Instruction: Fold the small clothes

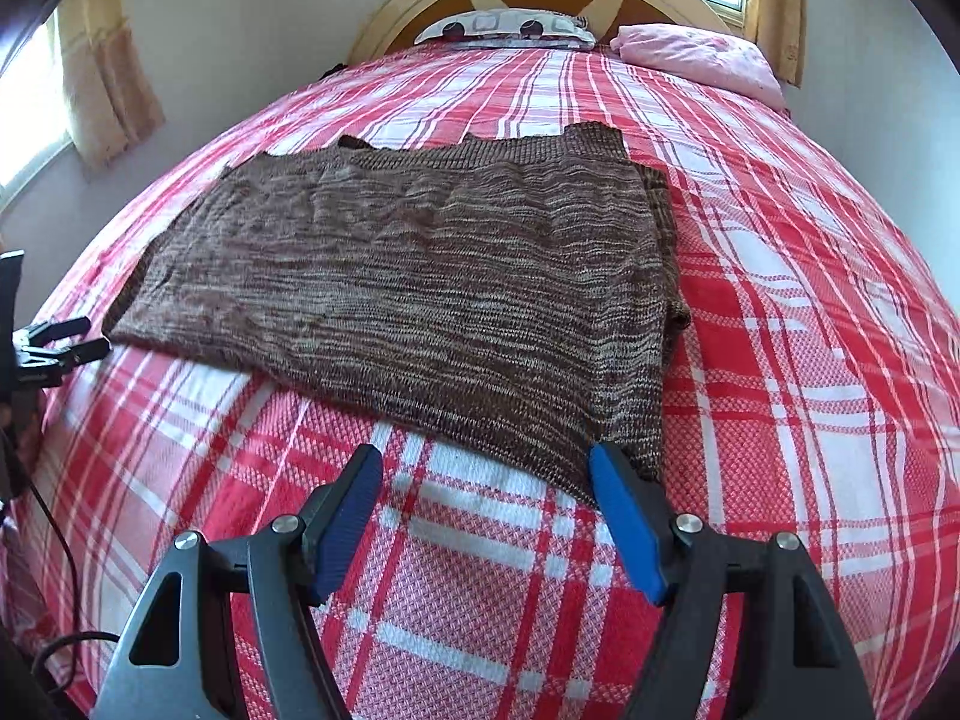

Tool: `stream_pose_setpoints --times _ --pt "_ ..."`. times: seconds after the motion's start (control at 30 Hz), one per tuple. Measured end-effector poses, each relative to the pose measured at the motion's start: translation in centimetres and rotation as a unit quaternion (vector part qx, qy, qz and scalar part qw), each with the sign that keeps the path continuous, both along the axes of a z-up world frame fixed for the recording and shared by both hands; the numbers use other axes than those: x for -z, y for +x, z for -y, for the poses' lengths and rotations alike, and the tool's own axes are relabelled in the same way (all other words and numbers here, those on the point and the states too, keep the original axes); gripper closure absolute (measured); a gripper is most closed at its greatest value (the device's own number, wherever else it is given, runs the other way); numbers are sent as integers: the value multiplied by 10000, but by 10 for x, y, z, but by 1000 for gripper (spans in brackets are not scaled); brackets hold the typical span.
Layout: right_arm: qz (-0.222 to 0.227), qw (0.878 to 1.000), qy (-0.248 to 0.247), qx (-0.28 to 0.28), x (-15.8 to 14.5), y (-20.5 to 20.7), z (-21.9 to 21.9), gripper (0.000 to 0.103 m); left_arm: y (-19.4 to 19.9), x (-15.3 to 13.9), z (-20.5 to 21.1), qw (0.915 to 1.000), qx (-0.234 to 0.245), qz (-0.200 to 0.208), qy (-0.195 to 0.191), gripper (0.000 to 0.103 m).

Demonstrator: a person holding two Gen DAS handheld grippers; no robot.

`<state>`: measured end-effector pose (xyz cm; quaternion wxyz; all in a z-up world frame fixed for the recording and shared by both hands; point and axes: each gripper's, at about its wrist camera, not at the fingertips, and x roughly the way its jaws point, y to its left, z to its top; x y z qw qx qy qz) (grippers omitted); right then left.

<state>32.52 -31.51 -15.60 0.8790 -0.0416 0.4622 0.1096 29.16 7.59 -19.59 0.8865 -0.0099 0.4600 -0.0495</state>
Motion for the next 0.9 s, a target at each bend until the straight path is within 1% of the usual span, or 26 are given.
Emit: stream_pose_setpoints --times 0.03,0.1,0.17,0.2,0.23,0.27,0.33,0.4,0.47,0.5,0.57,0.67,0.7,0.77,0.83,0.9 --pt "8 10000 -11 -10 -1 0 0 31 1 -1 -1 10000 -18 -2 9 0" --pt "91 9999 48 60 -10 -3 1 31 -3 -7 -5 9996 -261 130 40 0" --pt "409 9988 222 182 -26 -8 7 31 -6 -15 -9 9983 -419 396 -53 0" --pt "592 9978 181 239 -32 -10 8 31 -6 -18 -10 9978 -453 470 -82 0" --pt "757 9967 15 294 -37 -10 8 31 -3 -20 -8 9977 -463 487 -66 0" --pt "784 9964 -98 310 -38 -8 8 31 2 -20 -5 9981 -425 436 -41 0" --pt "599 9975 -211 312 -32 2 9 31 11 -16 4 9991 -300 268 91 0" --pt "279 9976 -410 492 -18 14 14 31 20 -5 17 9991 -103 -23 418 0" --pt "21 9973 -374 625 -9 17 21 31 13 -9 13 9992 -115 116 355 0" --pt "90 9969 -349 702 -11 15 23 31 11 -10 11 9995 -81 122 273 0" --pt "354 9954 -486 745 -22 6 16 31 8 -12 -1 9998 -107 145 3 0" --pt "641 9968 -328 343 -40 -3 -13 31 6 -16 -27 9983 -373 195 -392 0" --pt "693 9970 -336 115 -44 -2 -29 31 7 -18 -34 9977 -478 231 -418 0" --pt "779 9956 -369 -375 -46 -2 -65 31 8 -21 -45 9970 -628 286 -353 0" --pt "744 9928 -314 -882 -42 0 -105 31 8 -22 -58 9960 -763 283 -355 0" --pt "728 9891 -342 -1236 -35 1 -140 31 9 -19 -69 9949 -888 219 -427 0"
